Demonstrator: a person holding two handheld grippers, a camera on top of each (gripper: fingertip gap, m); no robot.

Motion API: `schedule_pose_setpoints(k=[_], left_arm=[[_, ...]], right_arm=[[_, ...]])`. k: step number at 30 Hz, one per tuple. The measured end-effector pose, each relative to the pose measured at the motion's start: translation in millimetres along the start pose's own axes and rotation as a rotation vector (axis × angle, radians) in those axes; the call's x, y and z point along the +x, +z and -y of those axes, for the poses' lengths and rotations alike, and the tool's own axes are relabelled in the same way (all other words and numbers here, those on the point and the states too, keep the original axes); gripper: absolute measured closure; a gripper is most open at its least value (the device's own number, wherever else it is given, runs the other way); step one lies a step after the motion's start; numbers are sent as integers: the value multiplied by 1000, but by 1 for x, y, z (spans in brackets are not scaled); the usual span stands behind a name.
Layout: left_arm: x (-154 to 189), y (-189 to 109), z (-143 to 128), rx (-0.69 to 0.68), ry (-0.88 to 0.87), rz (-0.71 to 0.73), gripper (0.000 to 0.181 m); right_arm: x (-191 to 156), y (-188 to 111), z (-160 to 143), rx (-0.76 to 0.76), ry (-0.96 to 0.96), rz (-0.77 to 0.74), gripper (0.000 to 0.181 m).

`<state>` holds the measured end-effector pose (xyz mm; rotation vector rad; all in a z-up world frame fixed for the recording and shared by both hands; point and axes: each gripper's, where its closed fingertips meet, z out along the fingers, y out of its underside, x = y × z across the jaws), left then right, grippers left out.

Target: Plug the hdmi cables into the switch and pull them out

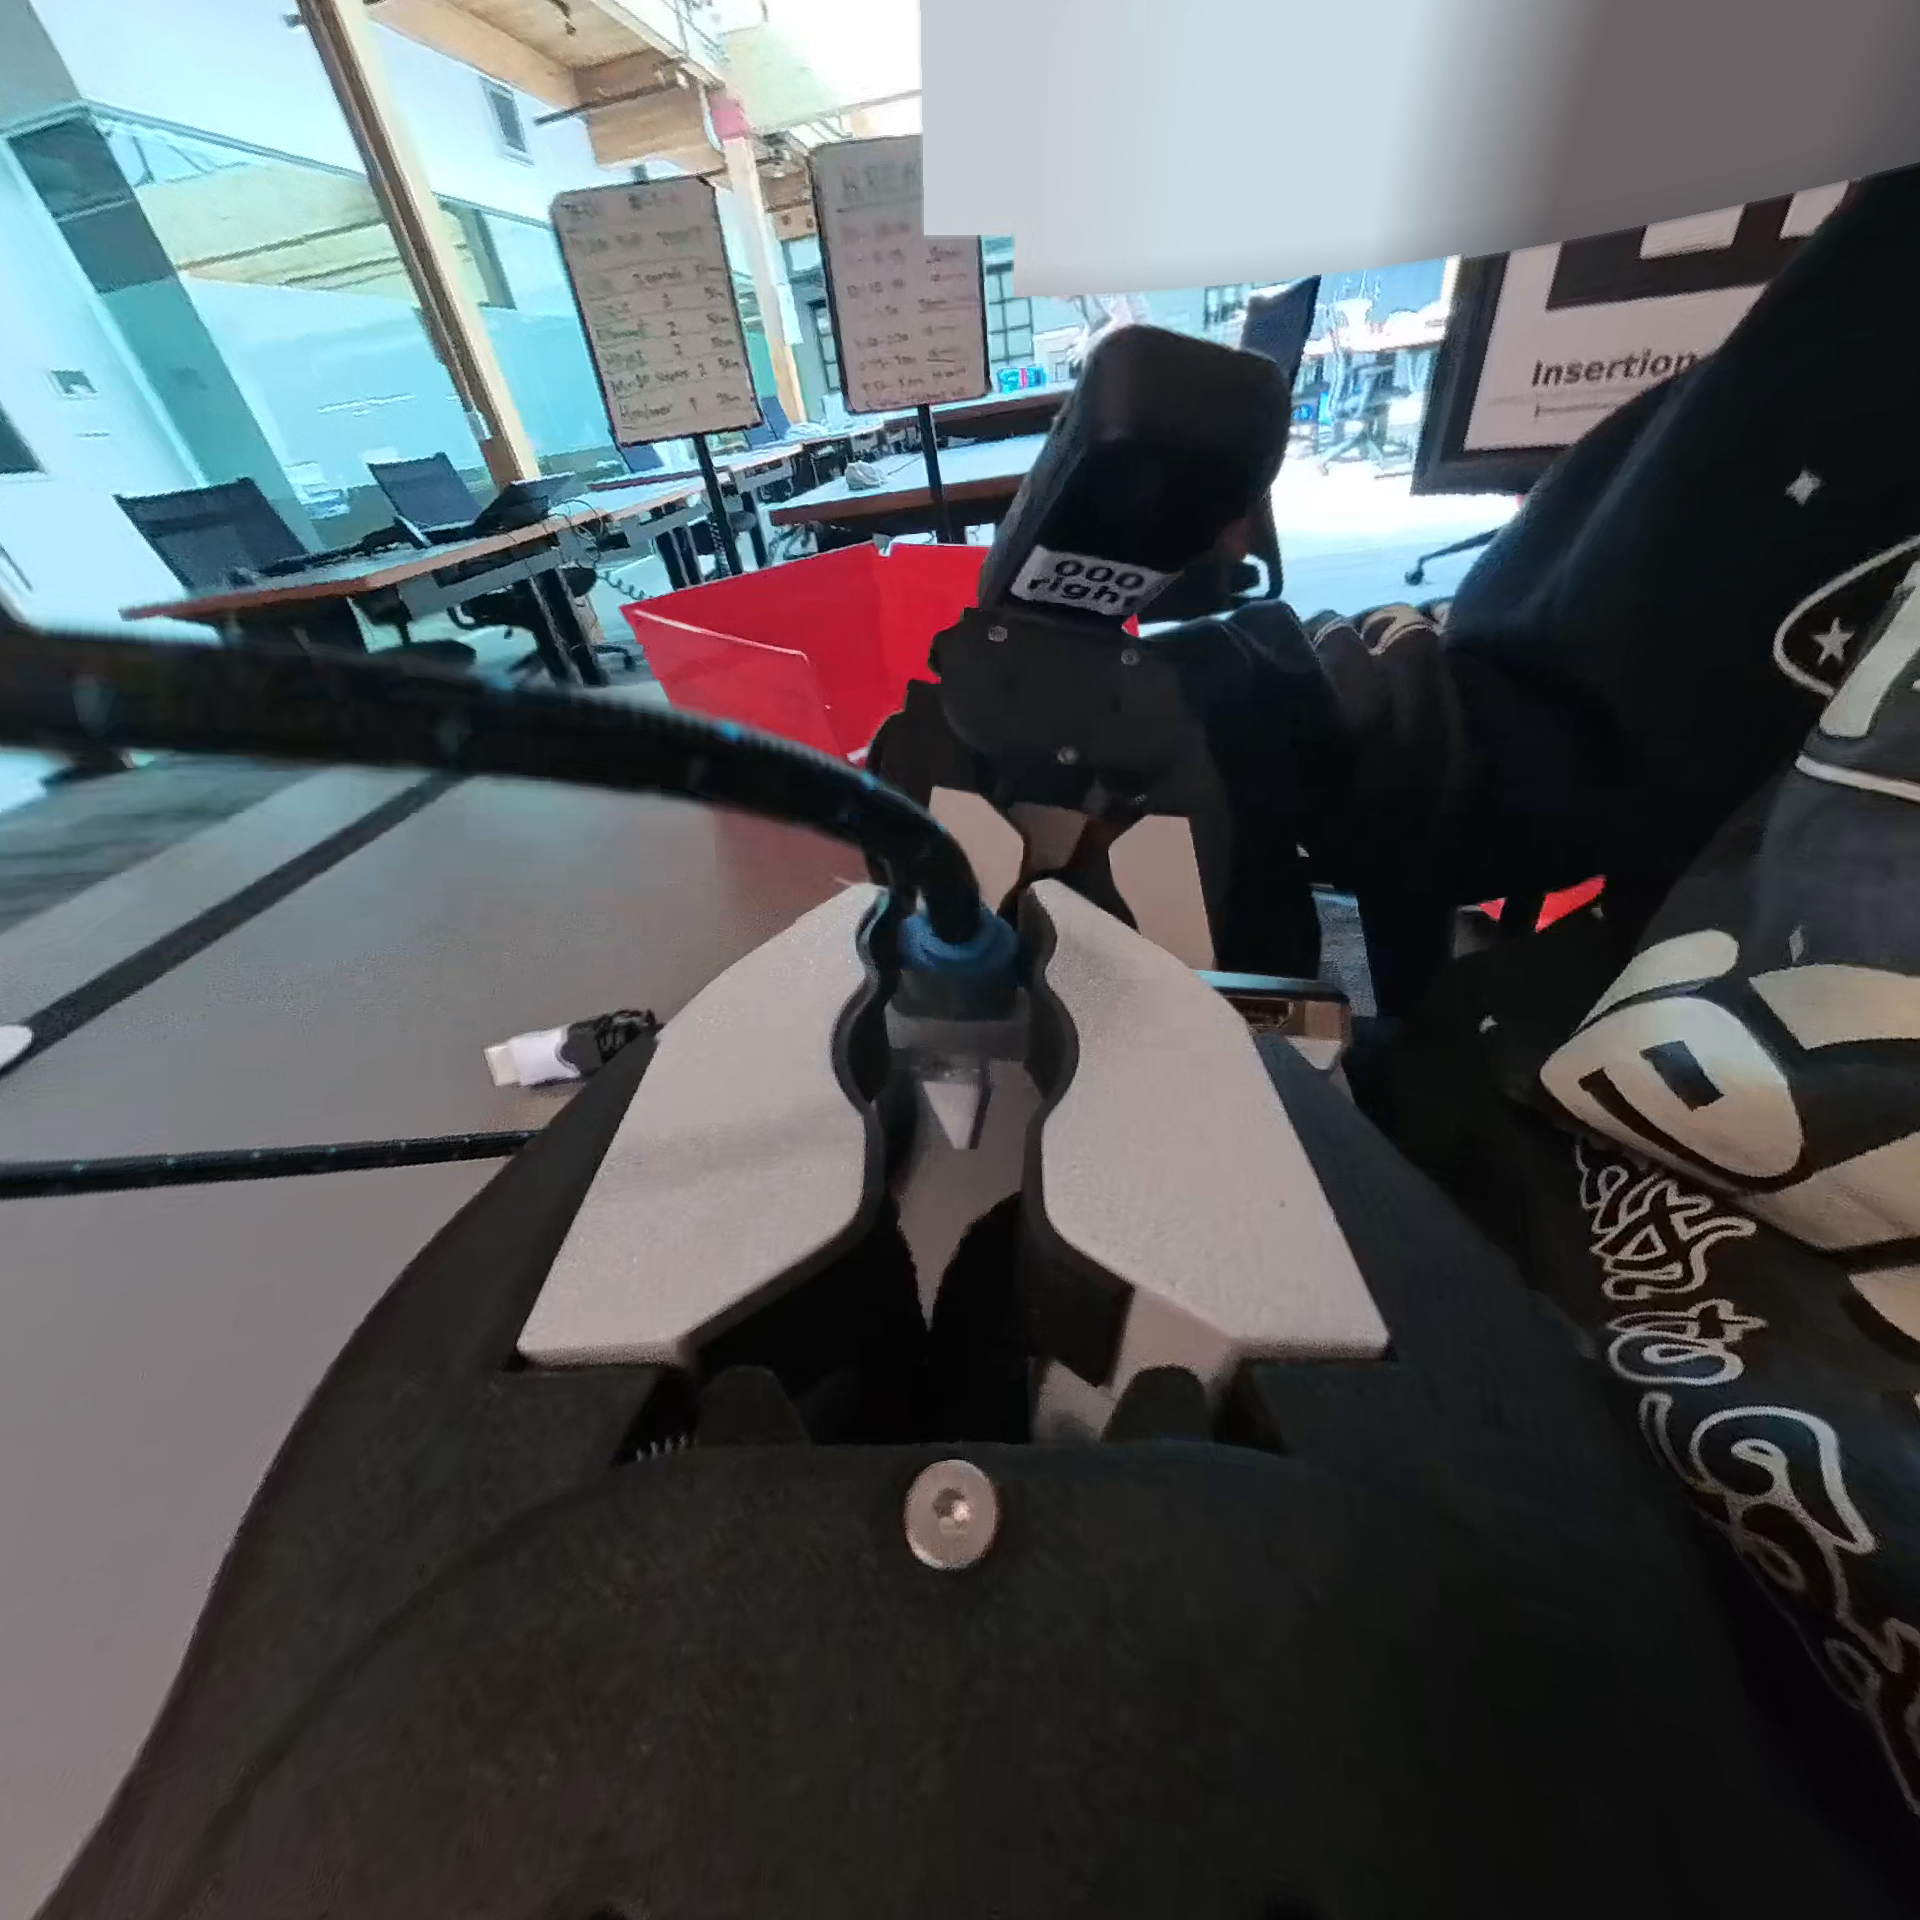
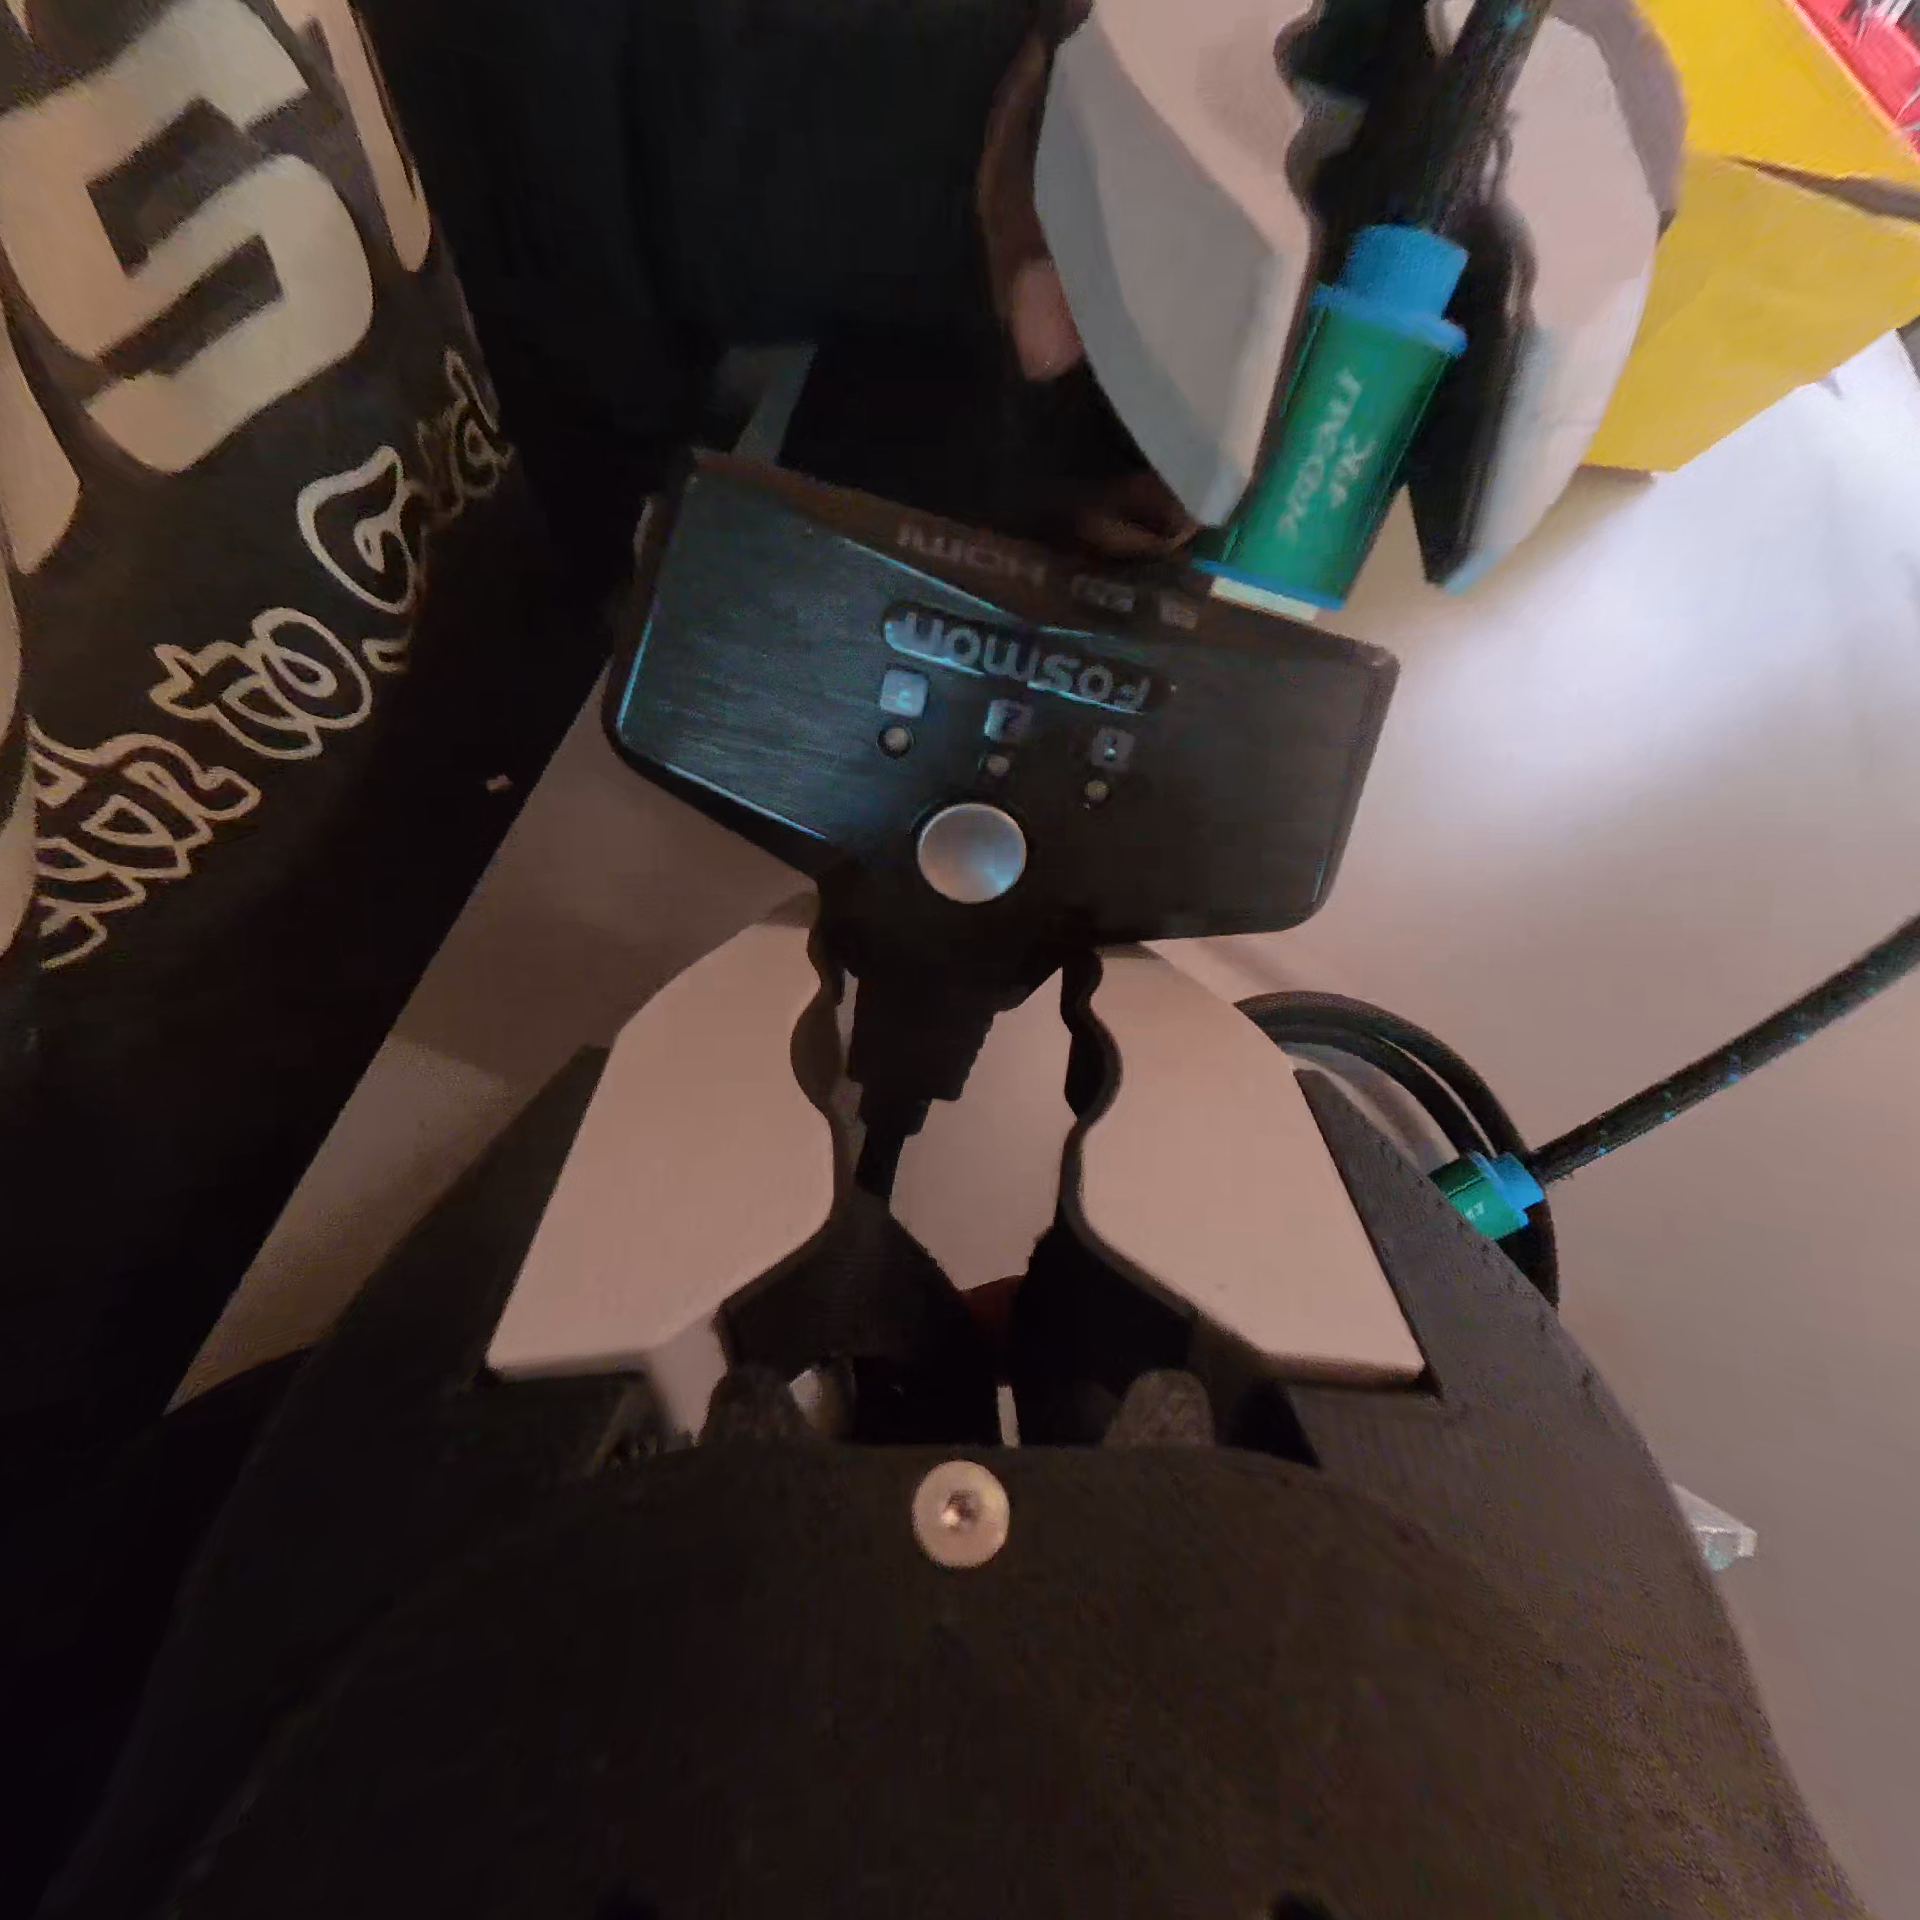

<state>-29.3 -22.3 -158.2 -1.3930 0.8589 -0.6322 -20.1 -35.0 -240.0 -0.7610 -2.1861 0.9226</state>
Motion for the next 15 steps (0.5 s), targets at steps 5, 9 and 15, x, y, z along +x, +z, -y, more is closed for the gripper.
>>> schedule_pose_setpoints(k=[5, 9, 15], left_arm=[[-14, -2, -2, 15, -18, 65, 159], [-22, -7, -1, 11, -73, 95, 143], [21, -47, -11, -313, -122, -127, 137]], right_arm=[[17, -11, 8, 89, 82, -65, 142], [33, -21, 1, 44, 113, -160, 143], [52, -39, -32, -74, 227, -262, 143]])
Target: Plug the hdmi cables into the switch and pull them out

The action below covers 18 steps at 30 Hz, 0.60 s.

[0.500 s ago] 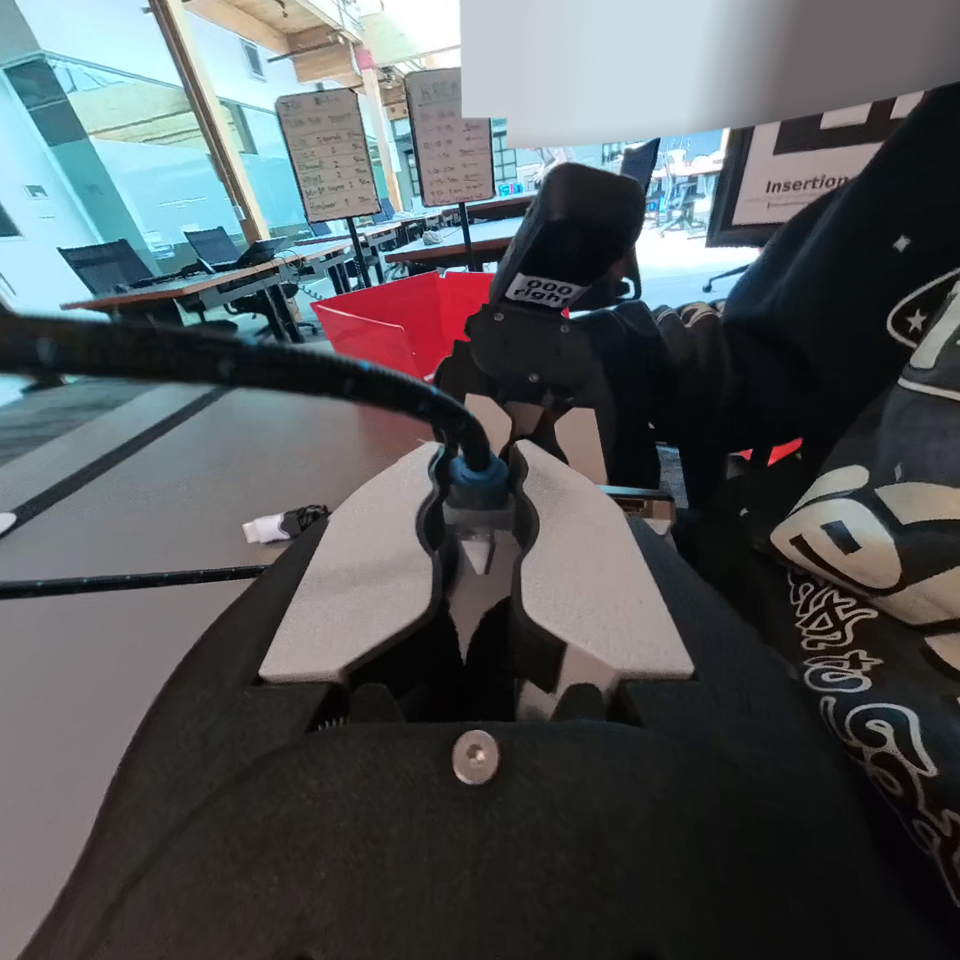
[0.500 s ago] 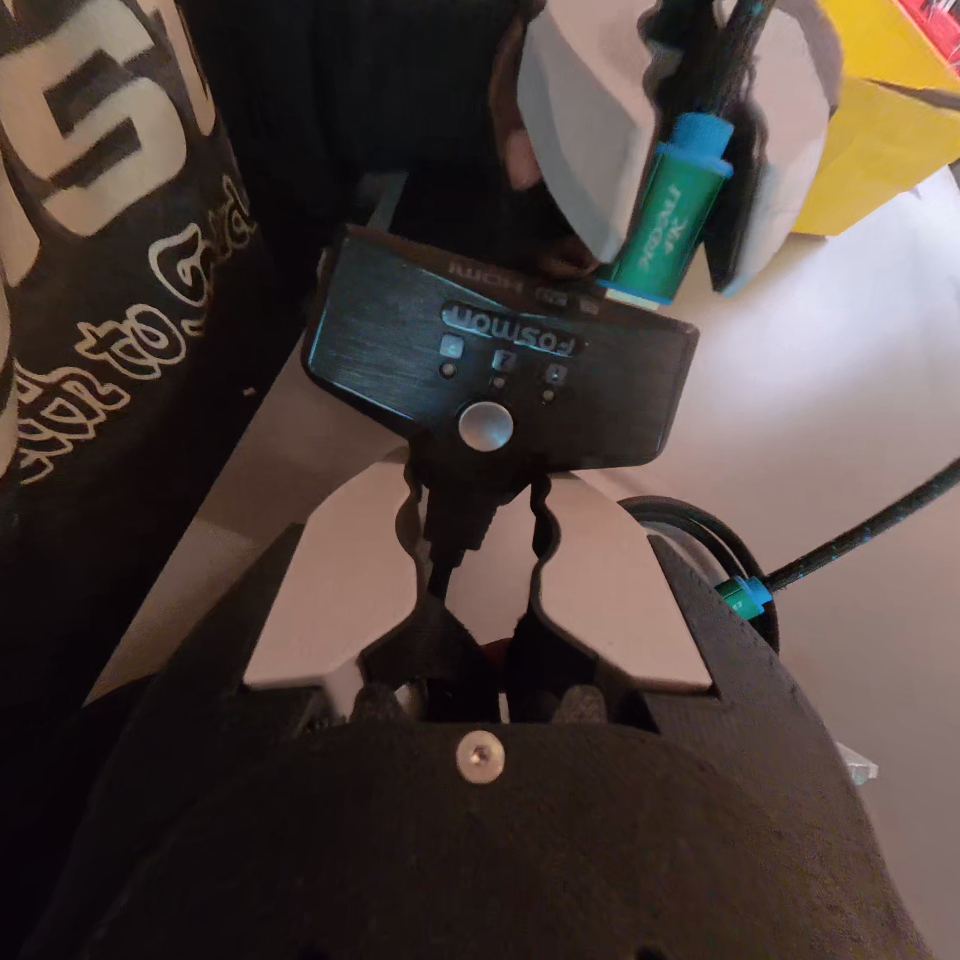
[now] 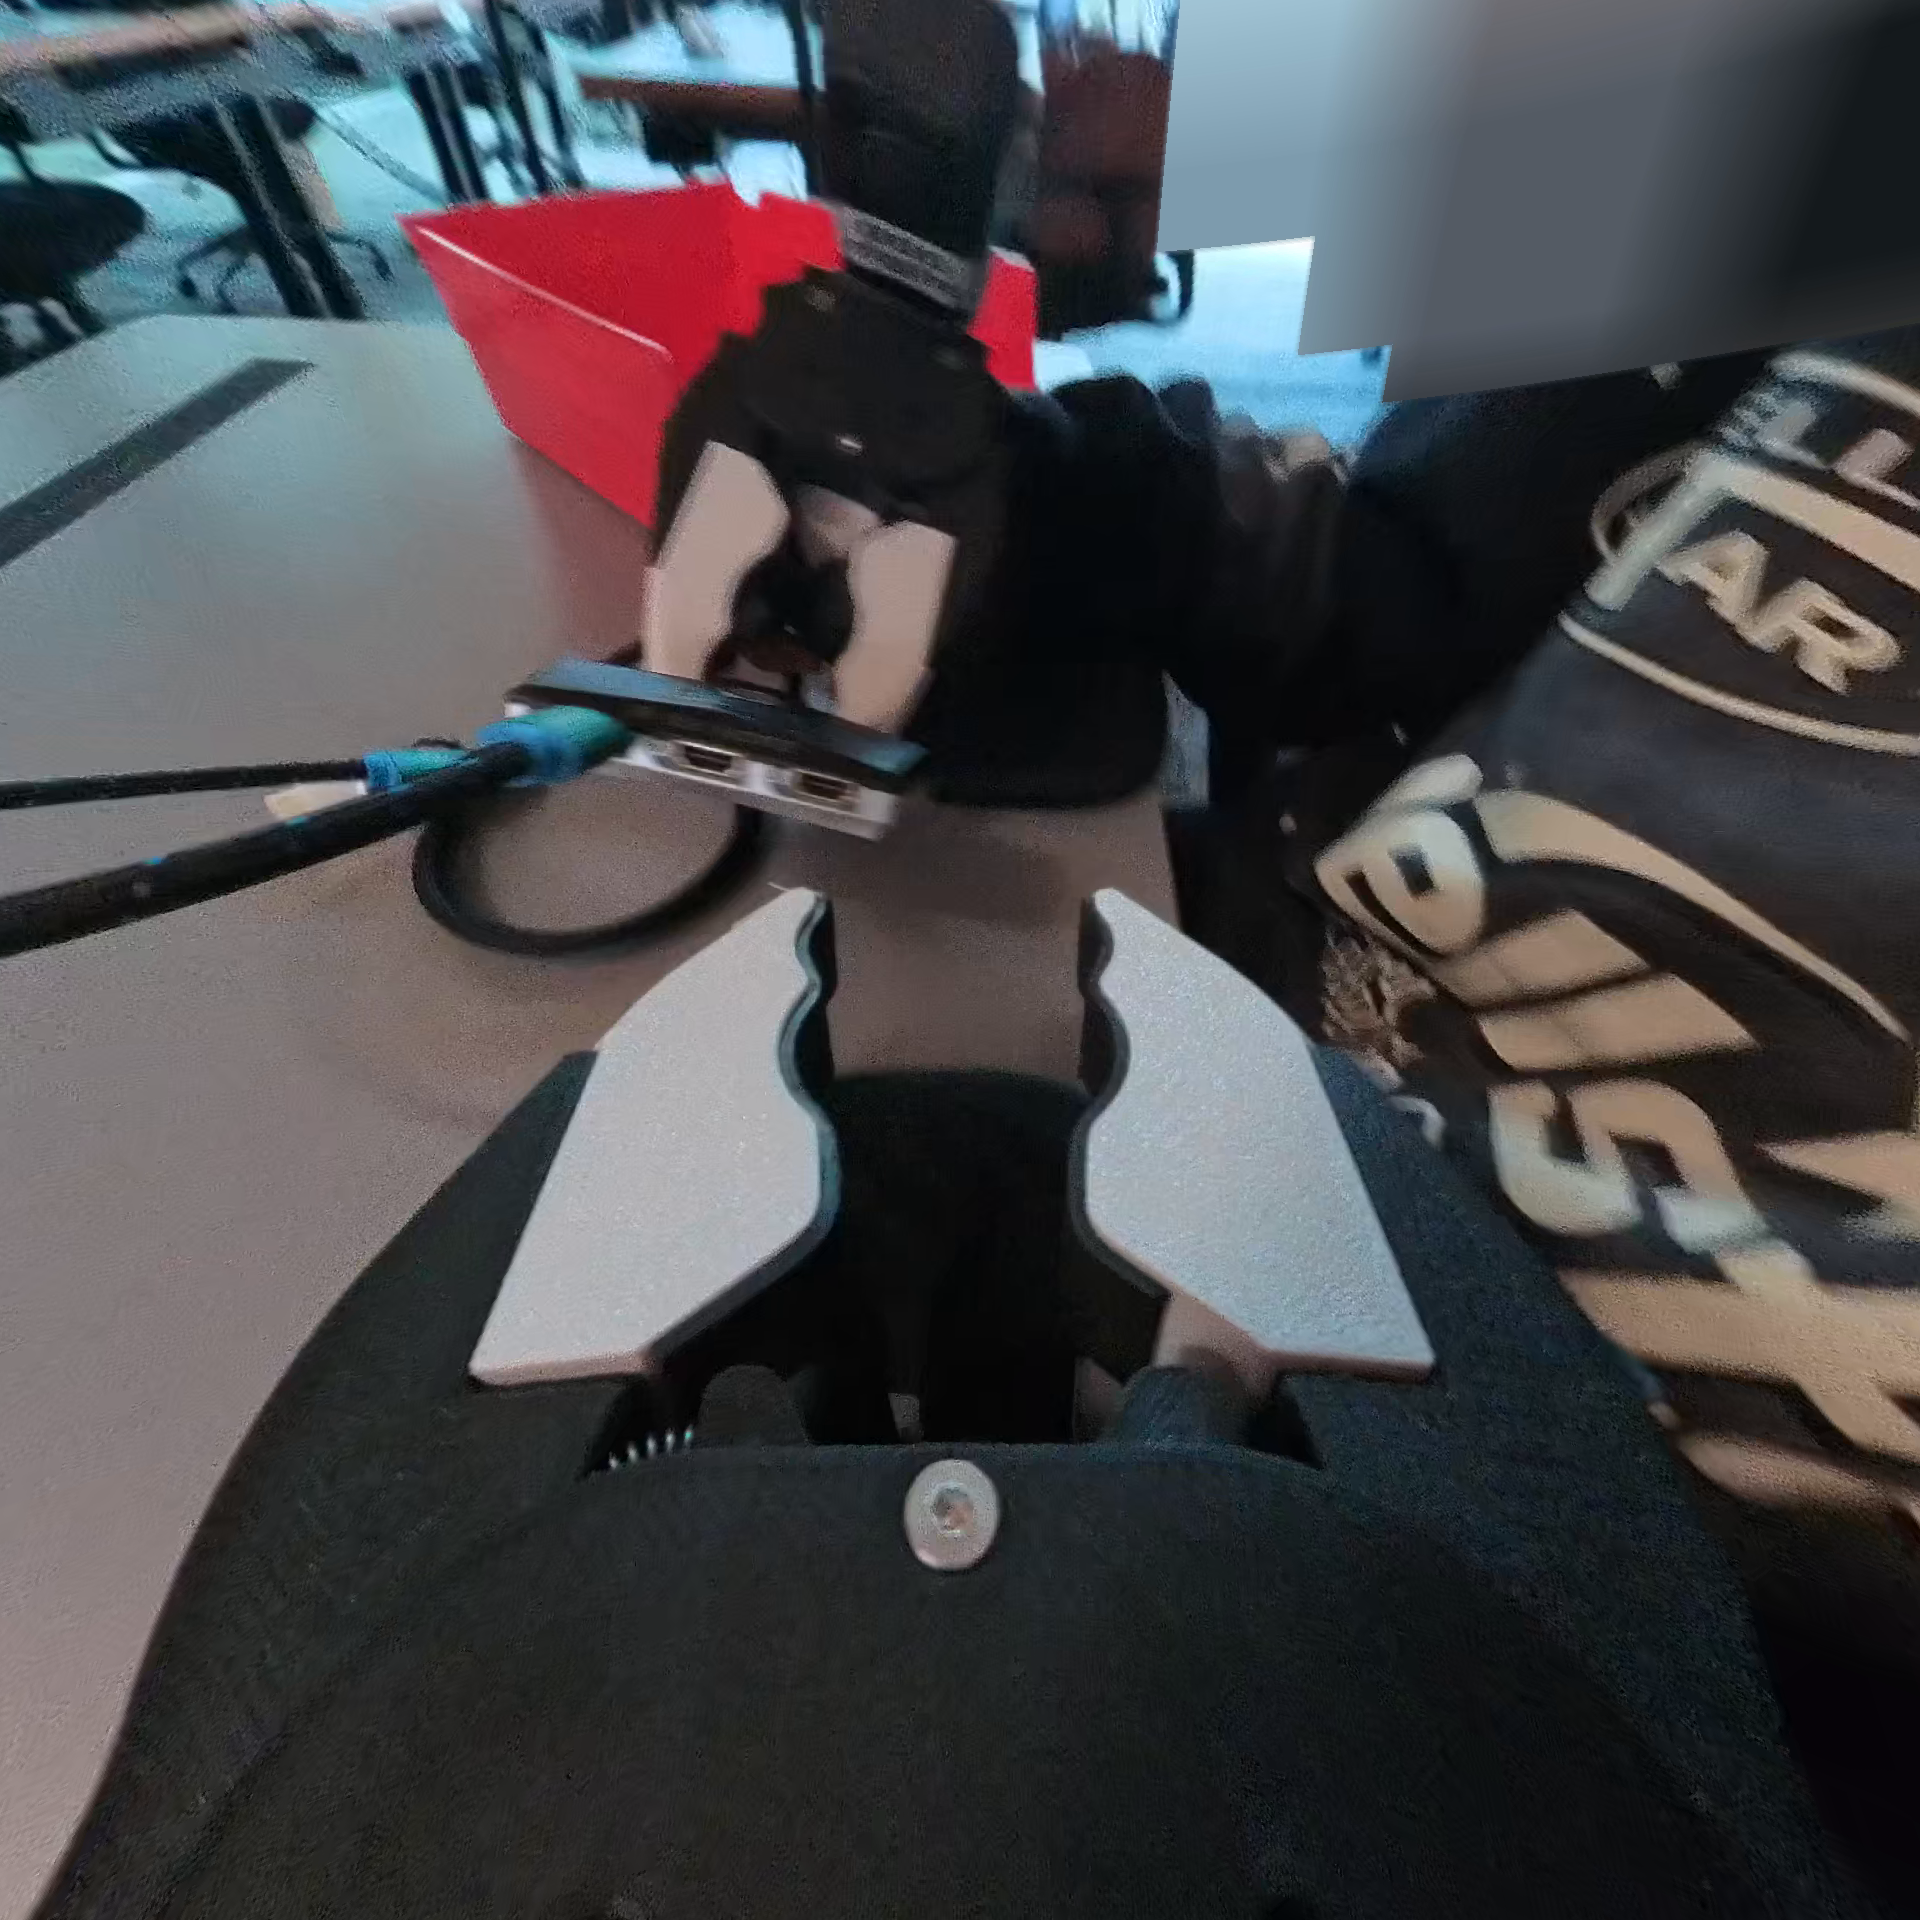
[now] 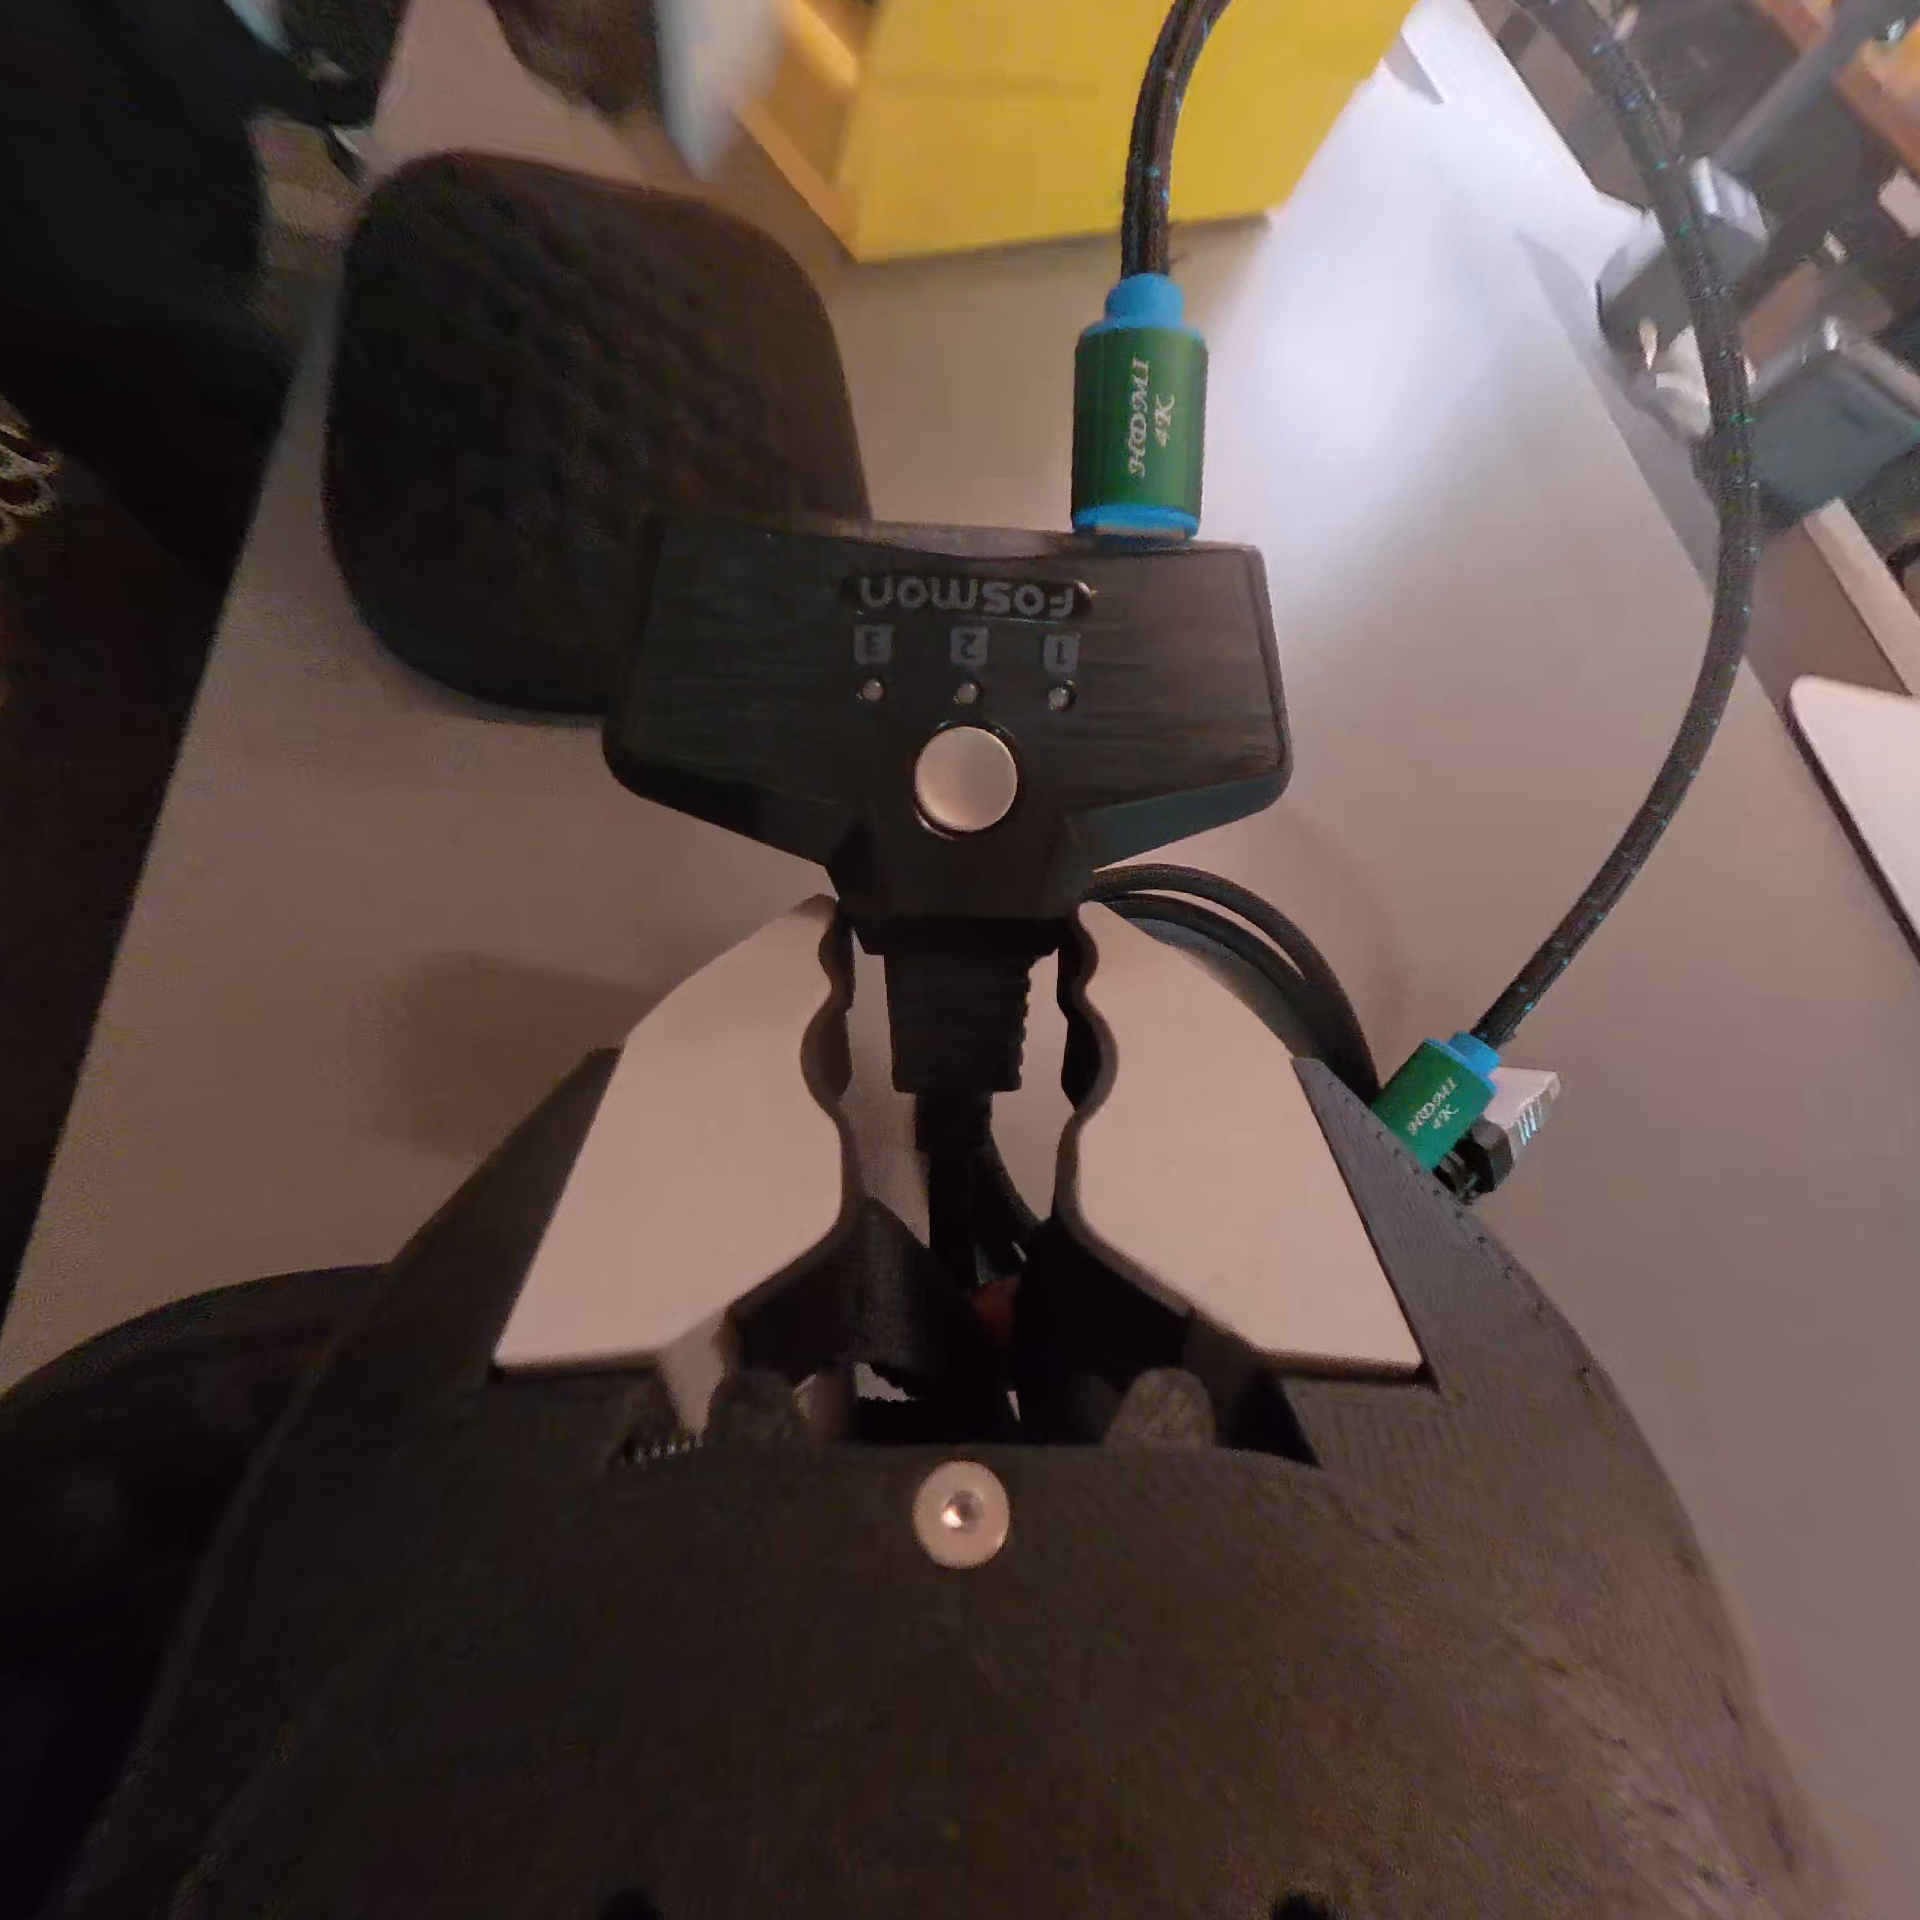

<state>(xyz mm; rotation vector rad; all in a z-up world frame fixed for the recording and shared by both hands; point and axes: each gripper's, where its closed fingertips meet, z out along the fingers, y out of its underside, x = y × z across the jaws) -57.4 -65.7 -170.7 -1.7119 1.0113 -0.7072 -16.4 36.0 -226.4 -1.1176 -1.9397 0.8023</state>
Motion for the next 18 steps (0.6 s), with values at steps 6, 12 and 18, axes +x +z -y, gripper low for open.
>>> schedule_pose_setpoints(k=[6, 12, 18], left_arm=[[-11, -118, 30, -102, 129, 553, 138], [-63, -257, -48, -547, -176, 1175, 141], [-78, -305, -134, -976, -574, 1229, 154]], right_arm=[[2, 6, -9, -56, 47, -9, 137], [17, -23, 42, 306, 153, -40, 135], [22, -23, 37, 277, 124, -102, 136]])
